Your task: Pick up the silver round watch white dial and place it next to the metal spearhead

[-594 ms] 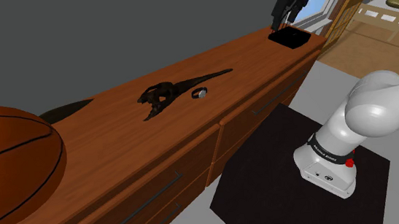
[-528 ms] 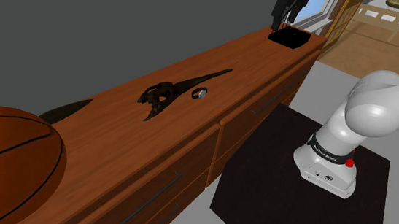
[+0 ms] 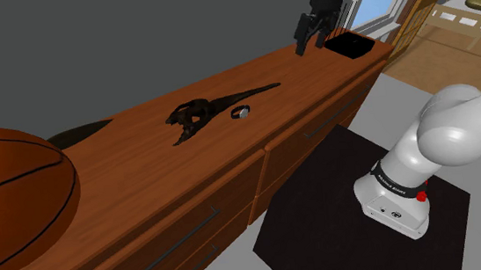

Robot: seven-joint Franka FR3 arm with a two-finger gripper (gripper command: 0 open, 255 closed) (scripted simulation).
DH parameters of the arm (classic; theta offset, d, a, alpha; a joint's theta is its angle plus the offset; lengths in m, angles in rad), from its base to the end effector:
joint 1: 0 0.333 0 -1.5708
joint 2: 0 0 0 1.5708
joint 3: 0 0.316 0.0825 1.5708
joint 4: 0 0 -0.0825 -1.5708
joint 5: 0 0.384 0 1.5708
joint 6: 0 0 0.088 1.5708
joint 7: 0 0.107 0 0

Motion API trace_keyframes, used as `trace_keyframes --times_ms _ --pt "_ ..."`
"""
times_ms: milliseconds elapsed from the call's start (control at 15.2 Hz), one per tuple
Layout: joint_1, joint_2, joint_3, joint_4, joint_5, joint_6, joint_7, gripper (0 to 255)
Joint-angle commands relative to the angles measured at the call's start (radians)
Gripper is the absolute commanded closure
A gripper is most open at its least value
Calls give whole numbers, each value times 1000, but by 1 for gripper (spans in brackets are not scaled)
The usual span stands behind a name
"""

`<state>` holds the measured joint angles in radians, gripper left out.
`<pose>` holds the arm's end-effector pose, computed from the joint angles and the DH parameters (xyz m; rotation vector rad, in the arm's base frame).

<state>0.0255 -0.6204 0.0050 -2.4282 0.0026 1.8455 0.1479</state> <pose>0.3678 0.0116 0.5245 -3.1325 0.1865 -0.0590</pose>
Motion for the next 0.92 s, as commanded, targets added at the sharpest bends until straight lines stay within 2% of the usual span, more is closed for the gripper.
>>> trace_keyframes --times_ms 0,396,858 --pt "12 70 -2 -2 31 57 4 0" --pt "52 282 -2 41 132 183 0 0" --pt "97 542 7 144 271 289 -34 0"
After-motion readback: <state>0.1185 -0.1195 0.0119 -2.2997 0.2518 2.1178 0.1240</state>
